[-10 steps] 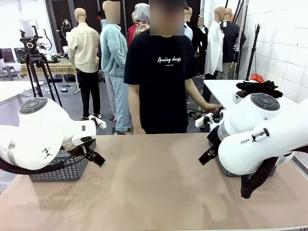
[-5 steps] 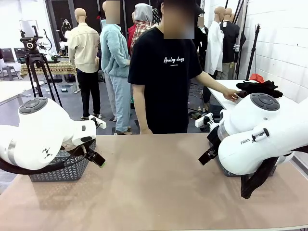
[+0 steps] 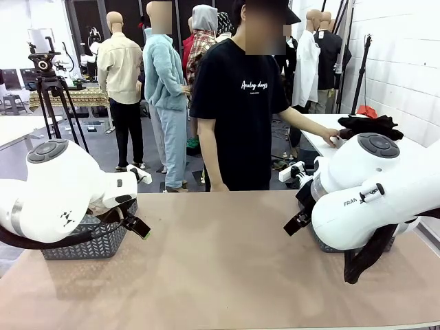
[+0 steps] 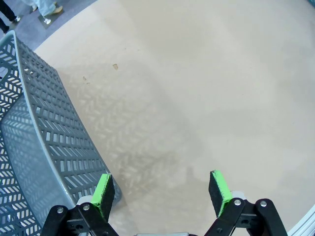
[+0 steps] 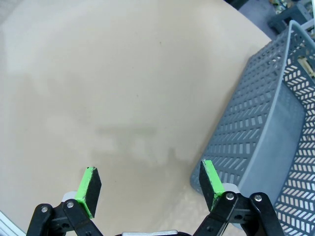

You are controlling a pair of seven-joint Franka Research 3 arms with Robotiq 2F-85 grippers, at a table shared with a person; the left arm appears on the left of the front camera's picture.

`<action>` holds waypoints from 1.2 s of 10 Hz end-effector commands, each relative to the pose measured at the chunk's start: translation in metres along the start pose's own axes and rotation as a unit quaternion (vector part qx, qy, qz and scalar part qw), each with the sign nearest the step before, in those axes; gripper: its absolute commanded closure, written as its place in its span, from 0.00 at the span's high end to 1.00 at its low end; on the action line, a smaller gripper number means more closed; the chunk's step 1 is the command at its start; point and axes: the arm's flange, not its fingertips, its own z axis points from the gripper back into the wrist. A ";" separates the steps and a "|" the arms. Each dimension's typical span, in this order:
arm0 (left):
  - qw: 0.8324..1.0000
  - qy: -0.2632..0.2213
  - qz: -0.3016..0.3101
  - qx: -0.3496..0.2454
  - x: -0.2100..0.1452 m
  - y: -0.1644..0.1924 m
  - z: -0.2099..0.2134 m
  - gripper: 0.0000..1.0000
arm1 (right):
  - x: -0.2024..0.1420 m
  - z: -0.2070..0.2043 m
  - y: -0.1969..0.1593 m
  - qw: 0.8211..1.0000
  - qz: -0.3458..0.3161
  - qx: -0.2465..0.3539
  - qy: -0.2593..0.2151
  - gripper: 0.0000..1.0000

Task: Sort the tops and bottoms.
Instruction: Lift clothes from the center of the table with your left hand.

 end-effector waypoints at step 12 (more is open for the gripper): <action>1.000 0.000 0.002 0.000 0.000 0.002 0.000 1.00 | 0.000 0.000 0.000 1.000 0.000 0.000 0.000 1.00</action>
